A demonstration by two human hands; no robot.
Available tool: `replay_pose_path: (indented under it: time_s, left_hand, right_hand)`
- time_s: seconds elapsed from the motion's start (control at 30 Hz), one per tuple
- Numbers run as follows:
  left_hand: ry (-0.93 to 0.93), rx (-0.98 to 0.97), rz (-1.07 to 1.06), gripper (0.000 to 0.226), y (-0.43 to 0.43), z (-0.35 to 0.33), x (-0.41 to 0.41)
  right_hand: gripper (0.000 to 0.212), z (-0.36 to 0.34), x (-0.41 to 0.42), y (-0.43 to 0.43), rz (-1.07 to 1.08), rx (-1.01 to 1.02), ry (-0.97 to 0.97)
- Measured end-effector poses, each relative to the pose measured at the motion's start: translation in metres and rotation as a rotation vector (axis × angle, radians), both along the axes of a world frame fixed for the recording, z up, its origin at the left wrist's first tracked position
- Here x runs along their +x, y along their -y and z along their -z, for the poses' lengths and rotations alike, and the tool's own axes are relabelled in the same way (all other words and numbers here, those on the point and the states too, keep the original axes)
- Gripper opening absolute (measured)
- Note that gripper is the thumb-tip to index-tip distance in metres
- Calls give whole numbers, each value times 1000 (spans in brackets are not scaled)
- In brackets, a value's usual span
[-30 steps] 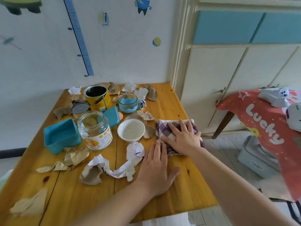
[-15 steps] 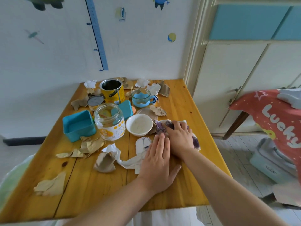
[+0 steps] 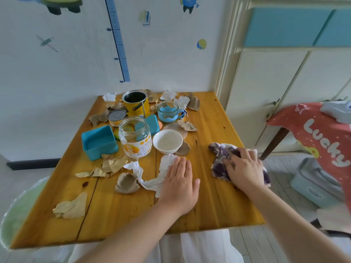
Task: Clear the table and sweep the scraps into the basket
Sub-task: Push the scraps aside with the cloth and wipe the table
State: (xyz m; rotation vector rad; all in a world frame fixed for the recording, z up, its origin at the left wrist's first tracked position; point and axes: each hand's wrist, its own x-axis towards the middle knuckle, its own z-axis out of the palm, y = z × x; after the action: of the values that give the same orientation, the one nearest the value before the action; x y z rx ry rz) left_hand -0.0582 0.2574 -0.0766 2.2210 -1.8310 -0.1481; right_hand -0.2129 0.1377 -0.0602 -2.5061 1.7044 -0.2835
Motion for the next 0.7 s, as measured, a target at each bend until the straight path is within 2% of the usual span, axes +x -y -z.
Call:
replay_pose_path:
  time_s: [0.2, 0.33, 0.4, 0.47, 0.53, 0.63, 0.7]
  left_hand:
    - [-11, -27, -17, 83, -1, -2, 1]
    - [-1, -161, -12, 52, -6, -5, 1]
    - [8, -227, 17, 46, -11, -11, 1]
    - [38, -304, 22, 44, -21, -19, 7]
    - [88, -361, -37, 44, -34, -24, 25]
    - [129, -341, -256, 48, -58, -27, 64]
    - [115, -211, -392, 51, -71, -21, 86]
  right_hand:
    - [43, 3, 25, -54, -9, 3, -6]
    - [43, 2, 44, -76, -96, -4, 100]
    - [43, -5, 39, -76, -133, 2, 131]
    - [33, -14, 18, -66, -33, -11, 216]
    - [33, -16, -15, -55, 149, -13, 274]
    - [37, -4, -40, -55, 238, 0, 64]
    - [38, 3, -30, -65, 209, -21, -2]
